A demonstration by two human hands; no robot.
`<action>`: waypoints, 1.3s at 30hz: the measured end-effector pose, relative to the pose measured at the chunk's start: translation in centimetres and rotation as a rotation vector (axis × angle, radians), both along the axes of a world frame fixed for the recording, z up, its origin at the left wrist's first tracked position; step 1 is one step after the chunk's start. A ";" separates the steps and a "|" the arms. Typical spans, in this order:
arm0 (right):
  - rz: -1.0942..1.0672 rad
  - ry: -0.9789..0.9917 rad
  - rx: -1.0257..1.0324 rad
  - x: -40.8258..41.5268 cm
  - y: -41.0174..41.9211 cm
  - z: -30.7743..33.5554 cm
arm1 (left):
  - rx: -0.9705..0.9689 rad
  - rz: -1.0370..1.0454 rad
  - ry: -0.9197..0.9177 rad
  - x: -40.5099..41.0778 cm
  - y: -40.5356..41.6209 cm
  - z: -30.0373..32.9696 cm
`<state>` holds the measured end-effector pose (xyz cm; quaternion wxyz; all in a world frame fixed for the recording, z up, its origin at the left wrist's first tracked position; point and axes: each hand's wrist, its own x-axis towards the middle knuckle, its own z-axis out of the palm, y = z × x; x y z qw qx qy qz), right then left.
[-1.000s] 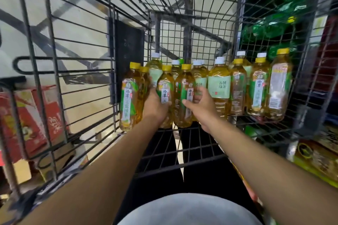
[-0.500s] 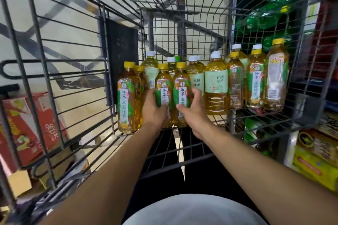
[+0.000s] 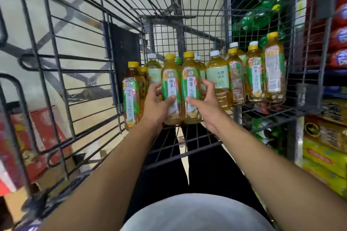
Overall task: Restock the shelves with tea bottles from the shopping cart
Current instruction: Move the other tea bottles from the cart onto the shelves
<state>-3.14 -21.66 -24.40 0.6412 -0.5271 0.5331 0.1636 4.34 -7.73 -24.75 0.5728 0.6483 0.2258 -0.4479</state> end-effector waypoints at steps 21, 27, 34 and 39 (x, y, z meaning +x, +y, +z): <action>-0.451 -0.472 -0.356 -6.7 -4.8 18.8 | -0.368 -0.370 -0.299 0.2 -9.7 20.0; -0.589 -0.563 -0.504 -13.1 -5.0 23.5 | -0.531 -0.516 -0.355 -4.8 -12.2 25.1; -0.755 -0.646 -0.674 -23.4 -2.4 27.8 | -0.624 -0.661 -0.396 -14.4 -12.0 30.2; -0.928 -0.695 -0.794 -30.8 0.2 31.1 | -0.737 -0.786 -0.435 -21.8 -11.9 33.9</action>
